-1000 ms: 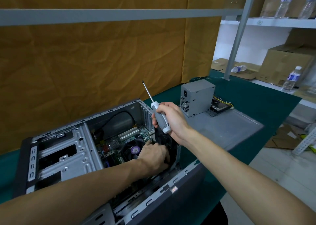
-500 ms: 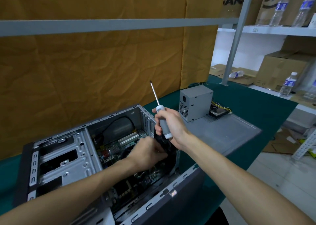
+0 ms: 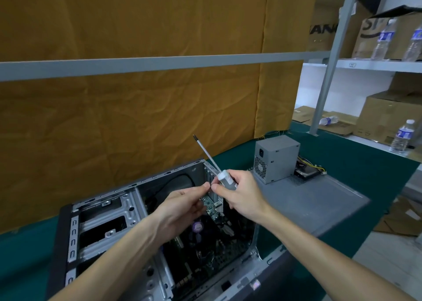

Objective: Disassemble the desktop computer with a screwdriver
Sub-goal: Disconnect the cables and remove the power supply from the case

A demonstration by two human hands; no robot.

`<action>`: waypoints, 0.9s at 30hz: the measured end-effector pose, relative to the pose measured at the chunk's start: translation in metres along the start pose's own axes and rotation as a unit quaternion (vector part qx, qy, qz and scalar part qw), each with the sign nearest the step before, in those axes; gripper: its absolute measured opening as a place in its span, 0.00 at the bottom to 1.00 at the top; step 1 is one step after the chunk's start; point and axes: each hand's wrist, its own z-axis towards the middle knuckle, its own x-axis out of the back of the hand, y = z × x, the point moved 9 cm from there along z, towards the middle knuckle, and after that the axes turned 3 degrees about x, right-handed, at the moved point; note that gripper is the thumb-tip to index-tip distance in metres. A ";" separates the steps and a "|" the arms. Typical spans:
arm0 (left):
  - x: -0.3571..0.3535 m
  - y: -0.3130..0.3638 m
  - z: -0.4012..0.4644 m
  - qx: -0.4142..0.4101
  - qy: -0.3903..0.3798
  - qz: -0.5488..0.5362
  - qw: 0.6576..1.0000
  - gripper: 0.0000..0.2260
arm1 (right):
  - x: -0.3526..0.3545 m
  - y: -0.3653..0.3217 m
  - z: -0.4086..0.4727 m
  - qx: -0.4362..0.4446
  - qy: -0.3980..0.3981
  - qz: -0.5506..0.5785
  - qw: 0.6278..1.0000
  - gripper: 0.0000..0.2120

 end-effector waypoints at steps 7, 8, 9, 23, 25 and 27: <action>-0.010 0.081 0.004 -0.369 0.188 0.608 0.677 0.13 | 0.065 0.040 0.041 -0.074 0.083 -0.028 0.993 0.06; -0.005 0.081 0.017 -0.351 0.198 0.644 0.650 0.18 | 0.078 0.056 0.048 -0.088 0.085 -0.069 0.990 0.06; 0.005 0.079 0.031 -0.315 0.208 0.663 0.646 0.21 | 0.089 0.076 0.052 -0.102 0.083 -0.120 0.984 0.07; 0.048 0.061 0.062 -0.256 0.245 0.700 0.619 0.24 | 0.114 0.240 0.059 -0.263 0.037 -0.419 0.868 0.03; 0.047 0.061 0.061 -0.256 0.242 0.706 0.614 0.25 | 0.114 0.243 0.060 -0.277 0.036 -0.406 0.870 0.04; 0.046 0.062 0.060 -0.257 0.241 0.707 0.613 0.25 | 0.115 0.242 0.057 -0.276 0.038 -0.379 0.882 0.04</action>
